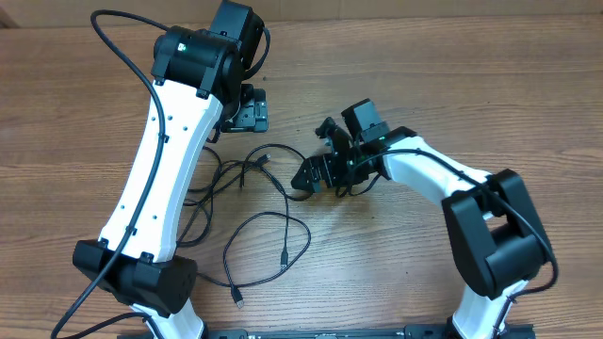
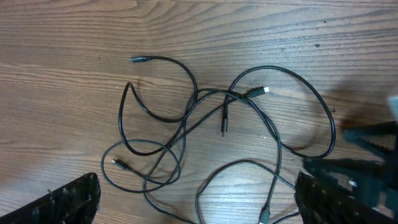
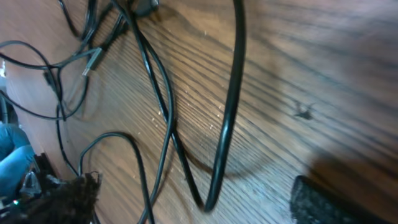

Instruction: Untangle cables

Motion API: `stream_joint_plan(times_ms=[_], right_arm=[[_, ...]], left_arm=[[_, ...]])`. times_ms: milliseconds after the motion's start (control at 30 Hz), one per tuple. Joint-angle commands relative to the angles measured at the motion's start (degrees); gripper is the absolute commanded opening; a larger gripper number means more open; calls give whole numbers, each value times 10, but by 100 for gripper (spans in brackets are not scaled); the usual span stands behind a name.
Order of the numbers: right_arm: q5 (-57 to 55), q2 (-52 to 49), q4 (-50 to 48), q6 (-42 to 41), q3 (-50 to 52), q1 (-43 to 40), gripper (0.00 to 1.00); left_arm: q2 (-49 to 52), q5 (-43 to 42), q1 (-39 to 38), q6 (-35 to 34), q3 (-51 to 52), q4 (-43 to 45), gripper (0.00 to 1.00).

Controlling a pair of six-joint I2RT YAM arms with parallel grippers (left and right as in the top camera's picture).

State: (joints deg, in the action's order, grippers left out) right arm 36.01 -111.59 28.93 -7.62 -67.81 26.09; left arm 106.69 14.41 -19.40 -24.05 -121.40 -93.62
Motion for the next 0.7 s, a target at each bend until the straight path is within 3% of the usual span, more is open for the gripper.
stream_joint_plan(times_ms=[0, 67, 167, 333, 500, 667], right_arm=[[10, -21, -16, -1, -4, 19, 89], [9, -27, -22, -1, -4, 26, 78], [9, -34, -26, -1, -4, 32, 42], [9, -34, -25, -1, -4, 29, 4], [0, -24, 44, -10, -22, -15, 4], [-82, 39, 227, -6, -108, -105, 4]], left_arm=[[-2, 10, 3, -13, 2, 1, 100], [-2, 10, 3, -13, 2, 3, 100], [-2, 10, 3, -13, 2, 7, 100], [-2, -11, 3, -13, 2, 7, 100], [-2, -25, 3, -13, 2, 7, 100], [-2, -24, 3, -13, 2, 10, 100]])
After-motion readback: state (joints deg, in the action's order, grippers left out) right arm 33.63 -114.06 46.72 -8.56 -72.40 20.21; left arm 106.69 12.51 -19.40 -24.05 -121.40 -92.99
